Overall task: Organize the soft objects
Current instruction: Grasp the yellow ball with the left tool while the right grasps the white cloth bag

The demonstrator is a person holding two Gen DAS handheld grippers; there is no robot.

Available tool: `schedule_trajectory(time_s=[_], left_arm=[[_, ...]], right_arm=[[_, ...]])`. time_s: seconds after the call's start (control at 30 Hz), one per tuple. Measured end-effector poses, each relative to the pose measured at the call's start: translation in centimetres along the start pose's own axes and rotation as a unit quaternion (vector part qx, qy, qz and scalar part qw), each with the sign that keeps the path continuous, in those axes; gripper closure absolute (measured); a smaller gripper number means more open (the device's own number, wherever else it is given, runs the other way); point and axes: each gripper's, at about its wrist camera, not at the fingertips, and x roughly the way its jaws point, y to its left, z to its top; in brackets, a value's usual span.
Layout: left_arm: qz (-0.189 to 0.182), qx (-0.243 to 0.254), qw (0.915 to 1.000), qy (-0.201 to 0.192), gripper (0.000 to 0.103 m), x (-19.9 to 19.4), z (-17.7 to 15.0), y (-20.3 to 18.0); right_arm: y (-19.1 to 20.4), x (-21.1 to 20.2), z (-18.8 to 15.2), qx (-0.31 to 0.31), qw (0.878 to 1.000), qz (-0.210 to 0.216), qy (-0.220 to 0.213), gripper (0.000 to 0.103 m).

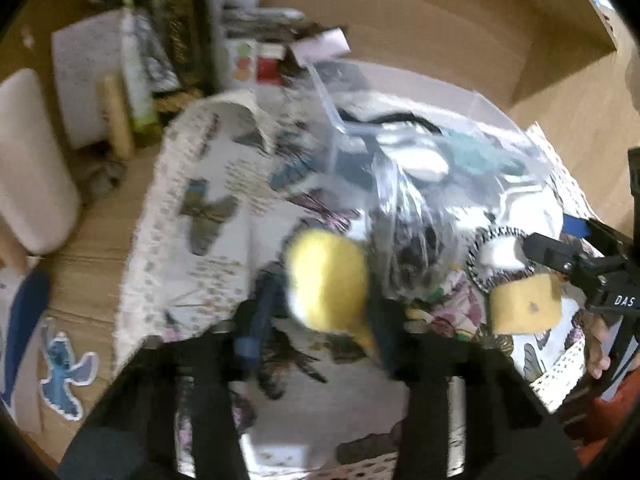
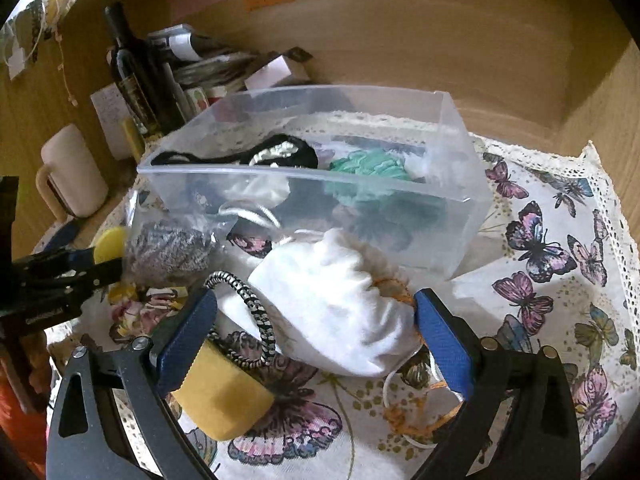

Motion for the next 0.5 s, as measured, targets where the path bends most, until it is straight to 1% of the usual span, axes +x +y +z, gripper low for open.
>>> schedule_trajectory(time_s=[0.07,0.2,0.27,0.3,0.33,0.37,0.4,0.43,0.47,0.5], left_arm=[[0.002,-0.002,1.0000,-0.005,0.067,0.1,-0.1,-0.2],[-0.006,-0.011,0.9998,-0.014,0.067,-0.5,-0.1,0.1],[-0.002,-0.012,0.9998,-0.018,0.067,-0.9,0.0,0.2],[0.000,-0.013,0.9997,-0.022,0.067,-1.3,0.0,0.3],[0.000,-0.013,0.9996,-0.026,0.067,-1.6,0.0,0.4],[-0.001,-0.014,0.9995,-0.029,0.067,-1.9,0.1,0.4],[0.001,-0.013,0.9993,-0.034,0.067,-2.3,0.2,0.4],[0.002,-0.012,0.9991,-0.040,0.067,-2.6,0.4,0.3],[0.003,-0.010,0.9989,-0.046,0.067,-3.0,0.6,0.2],[0.005,-0.008,0.9987,-0.051,0.067,-3.3,0.8,0.1]], right_arm=[[0.1,0.2,0.0,-0.002,1.000,-0.004,0.000,0.010],[-0.3,-0.8,0.0,0.013,1.000,0.014,-0.021,0.011],[-0.7,-1.3,0.3,0.019,0.999,0.016,-0.032,0.017],[-0.9,-1.3,0.5,0.023,0.999,0.019,-0.033,0.022],[-1.1,-1.1,0.7,0.026,0.999,0.022,-0.029,0.031],[-1.2,-0.7,0.8,0.026,0.999,0.020,-0.023,0.037],[-1.3,0.0,0.9,0.023,1.000,0.011,-0.014,0.050],[-1.4,0.5,0.9,0.021,1.000,0.005,-0.007,0.066],[-1.5,1.0,0.8,0.021,1.000,0.002,0.000,0.074],[-1.6,1.4,0.6,0.025,1.000,0.007,0.005,0.079]])
